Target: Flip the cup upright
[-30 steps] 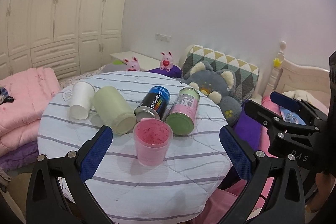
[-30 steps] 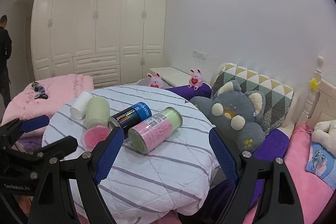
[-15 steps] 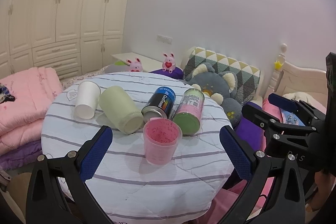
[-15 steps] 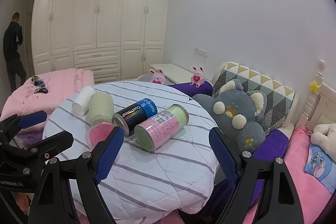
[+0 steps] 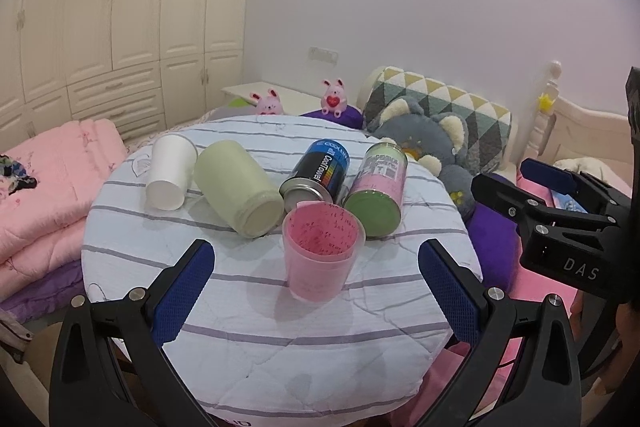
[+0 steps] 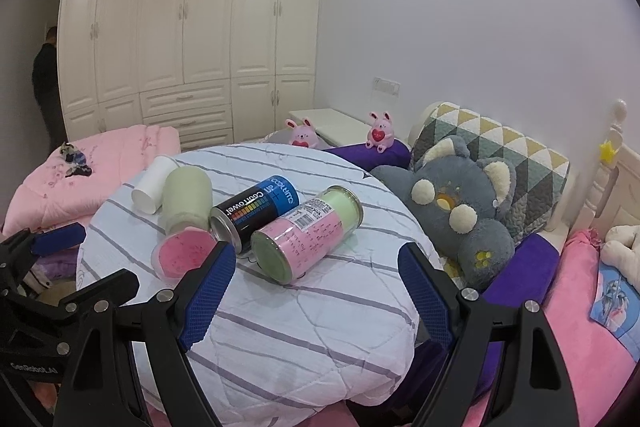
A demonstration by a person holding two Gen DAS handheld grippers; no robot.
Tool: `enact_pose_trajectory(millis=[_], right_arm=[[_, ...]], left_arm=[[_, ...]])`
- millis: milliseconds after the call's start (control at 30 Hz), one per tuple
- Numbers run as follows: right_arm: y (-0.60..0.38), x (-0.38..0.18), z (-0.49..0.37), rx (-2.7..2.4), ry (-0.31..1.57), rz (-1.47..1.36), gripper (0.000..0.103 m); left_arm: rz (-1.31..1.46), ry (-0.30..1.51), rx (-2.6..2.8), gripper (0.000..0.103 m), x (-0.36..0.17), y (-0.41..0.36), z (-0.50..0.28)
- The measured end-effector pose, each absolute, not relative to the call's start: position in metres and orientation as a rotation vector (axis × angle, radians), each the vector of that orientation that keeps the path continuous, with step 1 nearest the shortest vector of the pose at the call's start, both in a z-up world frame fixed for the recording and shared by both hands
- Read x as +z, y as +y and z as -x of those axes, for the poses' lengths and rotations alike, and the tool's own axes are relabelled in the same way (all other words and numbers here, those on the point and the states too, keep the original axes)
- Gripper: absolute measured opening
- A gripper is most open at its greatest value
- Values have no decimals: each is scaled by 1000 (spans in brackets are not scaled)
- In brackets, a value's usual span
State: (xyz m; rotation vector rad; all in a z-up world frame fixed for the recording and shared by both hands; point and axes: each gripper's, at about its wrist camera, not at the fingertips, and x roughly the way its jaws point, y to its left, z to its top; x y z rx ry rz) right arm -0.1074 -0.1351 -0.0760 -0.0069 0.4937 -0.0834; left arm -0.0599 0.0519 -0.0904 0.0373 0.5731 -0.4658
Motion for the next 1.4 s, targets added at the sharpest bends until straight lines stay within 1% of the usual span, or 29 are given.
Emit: enact_pose_trajectory(millis=[467,900,1400], right_arm=[[-140,-83,95,-73,517,-3,84],[-142,-82,99,-76,506,-2,84],[-141,-82,103,-72,509,-1,84]], left_arm=[[-82,578,-425,103,-95,39,62],[-60,489,-347,103,-86,42,74],[-65,497,-341,103,-84,44,77]])
